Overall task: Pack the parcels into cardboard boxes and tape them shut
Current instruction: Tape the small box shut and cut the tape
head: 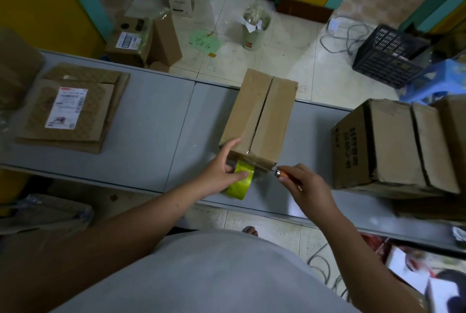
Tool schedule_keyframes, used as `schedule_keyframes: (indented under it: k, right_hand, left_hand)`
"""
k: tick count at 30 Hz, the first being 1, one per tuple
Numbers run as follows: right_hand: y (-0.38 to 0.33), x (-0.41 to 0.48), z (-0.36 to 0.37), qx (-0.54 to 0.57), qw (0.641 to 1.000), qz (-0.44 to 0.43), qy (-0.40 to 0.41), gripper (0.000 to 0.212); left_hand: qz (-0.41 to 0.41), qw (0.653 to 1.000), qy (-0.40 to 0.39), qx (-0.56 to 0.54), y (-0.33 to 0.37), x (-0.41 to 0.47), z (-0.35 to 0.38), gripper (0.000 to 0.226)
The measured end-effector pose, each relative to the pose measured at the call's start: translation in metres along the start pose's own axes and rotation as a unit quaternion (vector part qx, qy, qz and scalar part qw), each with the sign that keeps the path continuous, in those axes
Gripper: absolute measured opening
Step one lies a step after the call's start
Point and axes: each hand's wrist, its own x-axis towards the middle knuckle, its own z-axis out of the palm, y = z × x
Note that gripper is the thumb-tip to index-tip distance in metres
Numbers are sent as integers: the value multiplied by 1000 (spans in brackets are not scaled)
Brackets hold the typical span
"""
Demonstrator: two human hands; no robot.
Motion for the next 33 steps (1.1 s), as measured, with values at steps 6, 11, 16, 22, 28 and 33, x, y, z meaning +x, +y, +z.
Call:
schedule_keyframes:
  k: [6,11,16,22,28,33]
  right_hand:
    - [4,9,6,0,999,-27,-33,28]
    - [2,16,8,4,1000,3,-28,24]
    - [-7,19,8,-4,999,19,-29,28]
    - [-20,25,7,-97,994,50,-31,27]
    - [-4,26,1,-152,978,117,-81,22]
    - [33,8,18,-190,975,112,-34,6]
  left_hand:
    - [19,1000,0,-9,2,0,3,88]
    - [5,1000,-1,-16,2,-1,2,89]
    - [-9,1000,7,-11,2,1,3,89]
    - [-17,1000,-9,-6,4,0,4,94]
    - [-10,1000,-22,6,-5,-6,2,99]
    - [5,999,-19,43,-2,-11,-2,97]
